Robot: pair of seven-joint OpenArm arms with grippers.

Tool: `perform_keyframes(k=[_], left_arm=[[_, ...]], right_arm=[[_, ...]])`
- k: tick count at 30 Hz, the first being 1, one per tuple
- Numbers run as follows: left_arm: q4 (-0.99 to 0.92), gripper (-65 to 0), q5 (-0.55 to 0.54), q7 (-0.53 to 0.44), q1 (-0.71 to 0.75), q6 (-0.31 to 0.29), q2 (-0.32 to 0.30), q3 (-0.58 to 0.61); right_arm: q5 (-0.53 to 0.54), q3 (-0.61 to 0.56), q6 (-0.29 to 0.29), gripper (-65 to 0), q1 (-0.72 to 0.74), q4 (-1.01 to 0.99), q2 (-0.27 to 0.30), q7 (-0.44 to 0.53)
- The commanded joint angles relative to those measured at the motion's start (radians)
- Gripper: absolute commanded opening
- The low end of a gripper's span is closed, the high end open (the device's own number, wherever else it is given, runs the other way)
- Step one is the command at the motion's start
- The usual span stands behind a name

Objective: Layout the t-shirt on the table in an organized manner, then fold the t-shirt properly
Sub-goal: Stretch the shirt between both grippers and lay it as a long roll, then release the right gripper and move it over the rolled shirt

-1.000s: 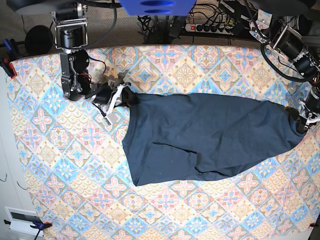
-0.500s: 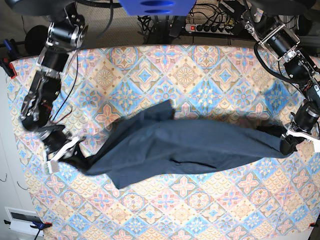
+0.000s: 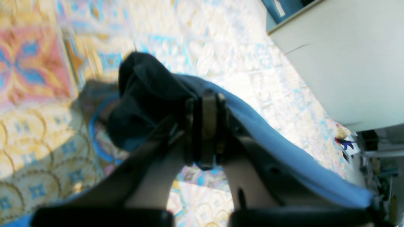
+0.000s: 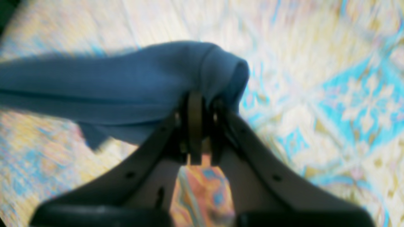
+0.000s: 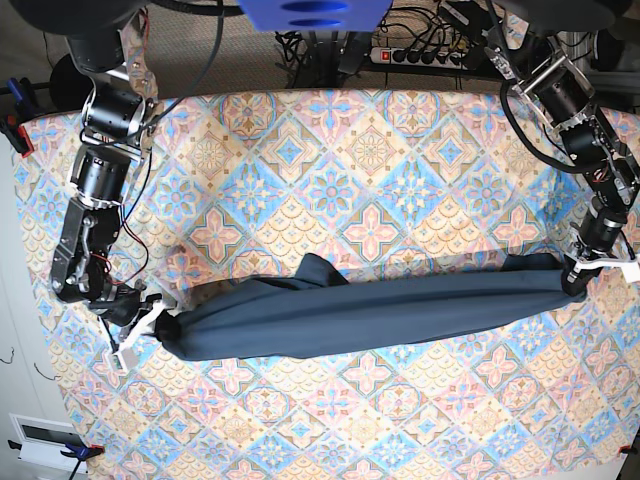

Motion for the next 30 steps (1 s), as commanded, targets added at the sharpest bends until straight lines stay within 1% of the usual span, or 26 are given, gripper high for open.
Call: perform_keyframes(k=[1, 3, 5, 7, 9, 10, 13, 15, 18, 20, 23, 25, 27, 29, 30], left_arm=[[0.002, -65.0, -0.019, -0.050, -0.028, -0.007, -0.023, -0.003], [-0.028, -65.0, -0.004, -0.064, -0.035, -0.007, -0.021, -0.003], [-0.042, -65.0, 0.019, -0.067, -0.054, -0.007, -0.010, -0.003], [-0.041, -65.0, 0.044, -0.067, -0.061, -0.007, -0.003, -0.003], [-0.041, -65.0, 0.054, -0.067, -0.064, -0.007, -0.003, -0.003], [-0.041, -65.0, 0.053, -0.074, -0.064, -0.007, -0.003, -0.003], [-0.041, -65.0, 0.053, -0.079, -0.066, -0.007, -0.003, -0.003], [-0.041, -65.0, 0.053, -0.078, -0.081, -0.007, -0.001, -0.003], [-0.042, -65.0, 0.054, -0.074, -0.097, -0.007, -0.001, -0.003], [-0.041, -65.0, 0.054, -0.074, -0.109, -0.007, -0.001, -0.003], [-0.041, -65.0, 0.056, -0.058, -0.143, -0.007, -0.001, -0.001], [-0.038, -65.0, 0.054, -0.032, -0.163, -0.007, 0.000, -0.001], [-0.038, -65.0, 0.054, -0.021, -0.178, -0.007, 0.013, -0.001], [-0.036, -65.0, 0.054, -0.015, -0.186, -0.007, 0.016, -0.001], [-0.036, -65.0, 0.054, -0.015, -0.186, -0.007, 0.016, -0.001]], right_arm=[[-0.010, -0.006, 0.002, -64.5, 0.041, 0.009, 0.001, 0.044], [-0.079, -0.032, 0.002, -61.2, 0.038, 0.011, -0.031, 0.093], [-0.116, -0.066, 0.002, -54.5, 0.036, 0.011, -0.033, 0.111], [-0.117, -0.101, 0.002, -46.1, 0.035, 0.018, -0.034, 0.118], [-0.114, -0.127, 0.002, -40.1, 0.029, 0.084, -0.034, 0.113], [-0.114, -0.144, 0.002, -38.1, -0.004, 0.130, -0.034, 0.111], [-0.114, -0.219, 0.002, -37.4, -0.137, 0.304, -0.031, 0.113], [-0.114, -0.250, 0.002, -37.4, -0.206, 0.405, -0.028, 0.111], [-0.114, -0.317, 0.002, -37.5, -0.315, 0.535, 0.018, 0.121], [-0.116, -0.408, 0.002, -39.1, -0.370, 0.597, 0.029, 0.136], [-0.119, -0.541, 0.002, -41.9, -0.404, 0.623, 0.047, 0.202], [-0.119, -0.604, 0.002, -42.1, -0.401, 0.620, 0.049, 0.220], [-0.119, -0.638, 0.002, -42.1, -0.401, 0.607, 0.046, 0.220], [-0.124, -0.647, 0.002, -42.1, -0.393, 0.568, 0.044, 0.220], [-0.142, -0.649, 0.002, -42.1, -0.376, 0.546, 0.043, 0.222]])
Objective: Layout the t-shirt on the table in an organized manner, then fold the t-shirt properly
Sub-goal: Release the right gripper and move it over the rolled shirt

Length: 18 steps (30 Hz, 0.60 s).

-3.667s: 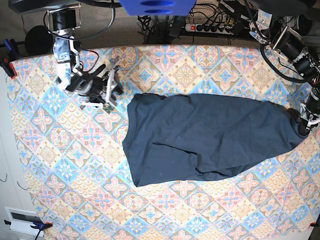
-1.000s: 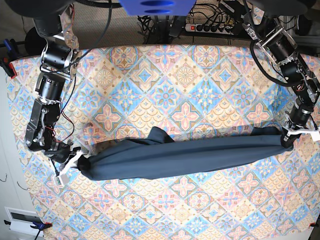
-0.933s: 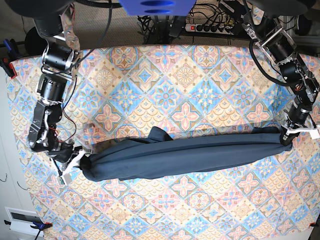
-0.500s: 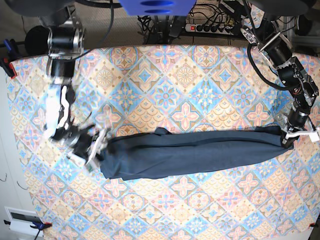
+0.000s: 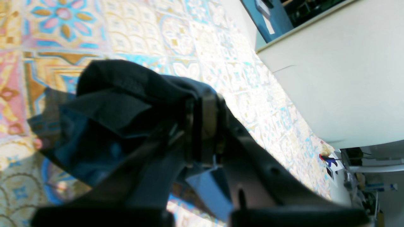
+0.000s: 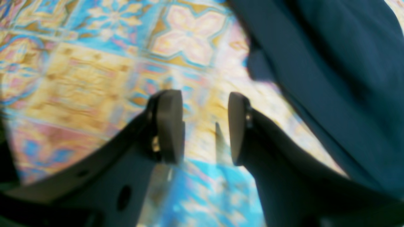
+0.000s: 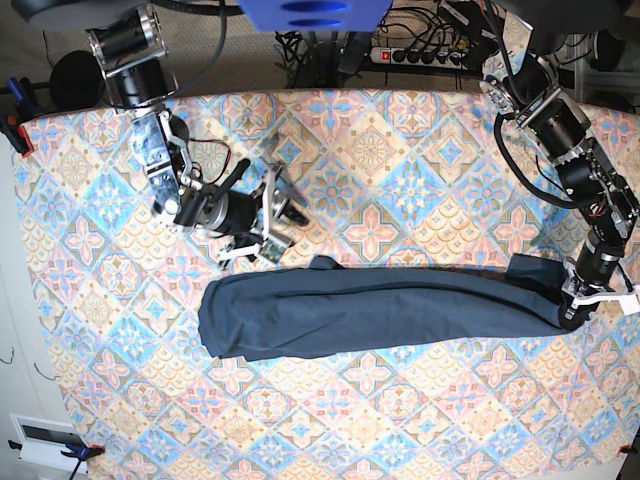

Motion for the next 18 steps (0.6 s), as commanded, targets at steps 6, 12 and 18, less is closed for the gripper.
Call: perform_keyframes(k=[6, 12, 18], left_arm=[[0.045, -65.0, -0.018, -0.009, -0.023, -0.013, -0.013, 0.000], [0.045, -65.0, -0.016, -0.010, -0.047, -0.013, -0.021, 0.000], [0.045, -65.0, -0.016, -0.009, -0.049, -0.013, -0.023, 0.000]], right_arm=[[-0.198, 0.009, -0.004, -42.3, 0.125, -0.090, -0.101, 0.019], [-0.311, 0.009, -0.004, -42.5, 0.180, -0.182, -0.187, 0.064], [-0.380, 0.002, -0.004, -42.2, 0.180, -0.314, -0.187, 0.136]])
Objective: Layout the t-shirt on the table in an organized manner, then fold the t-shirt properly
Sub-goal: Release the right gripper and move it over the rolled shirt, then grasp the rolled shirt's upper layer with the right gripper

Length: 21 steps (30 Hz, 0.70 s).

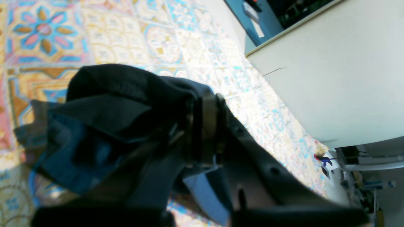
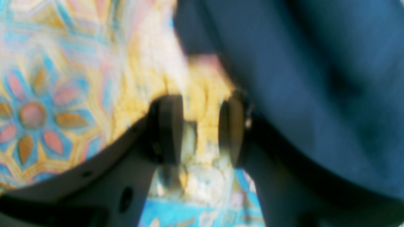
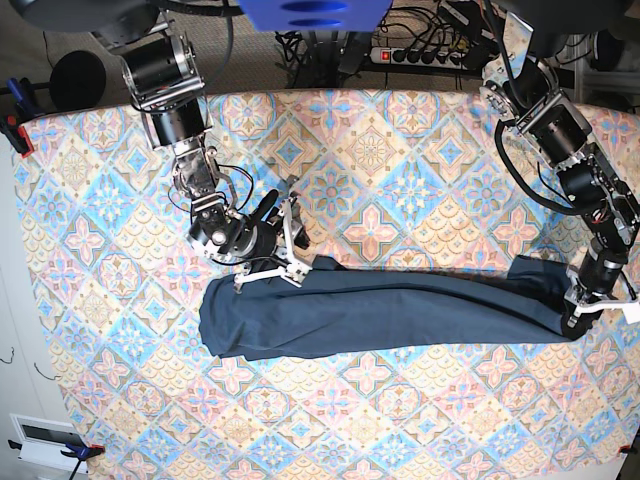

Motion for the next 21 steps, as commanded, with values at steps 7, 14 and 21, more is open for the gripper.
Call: perform_keyframes(k=[7, 14, 21], left_arm=[[0.019, -65.0, -0.019, -0.022, -0.021, -0.013, -0.017, -0.001], [0.019, -65.0, -0.019, -0.022, -0.021, -0.013, -0.014, -0.001], [0.019, -65.0, -0.019, -0.022, -0.021, -0.013, -0.014, -0.001]], right_arm=[[-0.011, 0.006, -0.001, -42.2, 0.042, -0.054, -0.003, 0.084], [-0.011, 0.000, -0.001, -42.2, 0.052, -0.054, -0.003, 0.089], [-0.011, -0.001, -0.001, -42.2, 0.113, -0.060, -0.017, 0.091]])
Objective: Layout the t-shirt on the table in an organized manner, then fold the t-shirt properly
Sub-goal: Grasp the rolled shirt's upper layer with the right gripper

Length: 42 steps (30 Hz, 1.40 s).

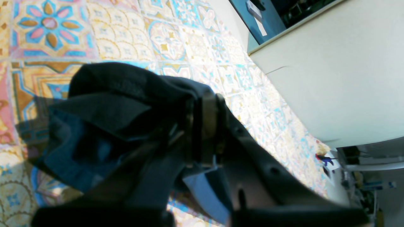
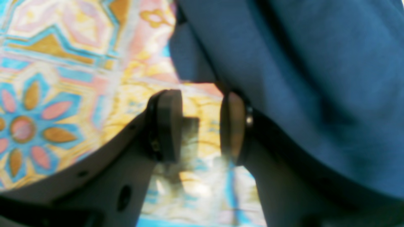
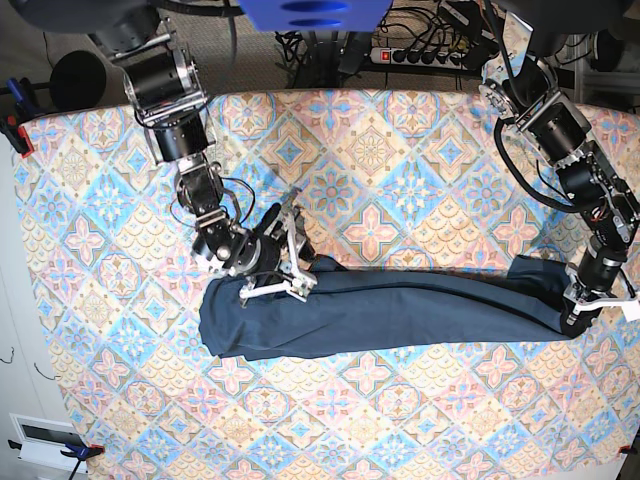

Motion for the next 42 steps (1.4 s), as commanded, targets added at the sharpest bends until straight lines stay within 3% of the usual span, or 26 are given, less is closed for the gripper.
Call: perform_keyframes(k=[1, 9, 16, 22, 34, 42], left_arm=[[0.019, -65.0, -0.019, -0.023, -0.026, -0.014, -0.017, 0.000], [0.019, -65.0, -0.019, -0.023, -0.026, -0.014, -0.017, 0.000], [0.019, -65.0, -0.019, -0.023, -0.026, -0.014, -0.017, 0.000], [0.019, -65.0, -0.019, -0.023, -0.026, -0.014, -0.017, 0.000], [0.019, -65.0, -0.019, -0.023, -0.025, -0.015, -0.020, 0.000], [0.019, -65.0, -0.019, -0.023, -0.025, -0.015, -0.019, 0.000]], right_arm=[[0.014, 0.003, -0.004, -42.2, 0.040, 0.018, -0.003, 0.023], [0.014, -0.001, -0.004, -42.1, 0.040, 0.018, -0.003, 0.018], [0.014, -0.107, -0.004, -42.1, 0.040, 0.018, -0.006, 0.023], [0.014, -0.109, -0.004, -42.1, 0.040, -0.006, -0.118, 0.024], [0.013, -0.106, -0.004, -42.2, 0.077, -0.102, -0.094, 0.073], [0.014, -0.103, -0.004, -42.2, 0.071, 0.018, -0.042, 0.066]])
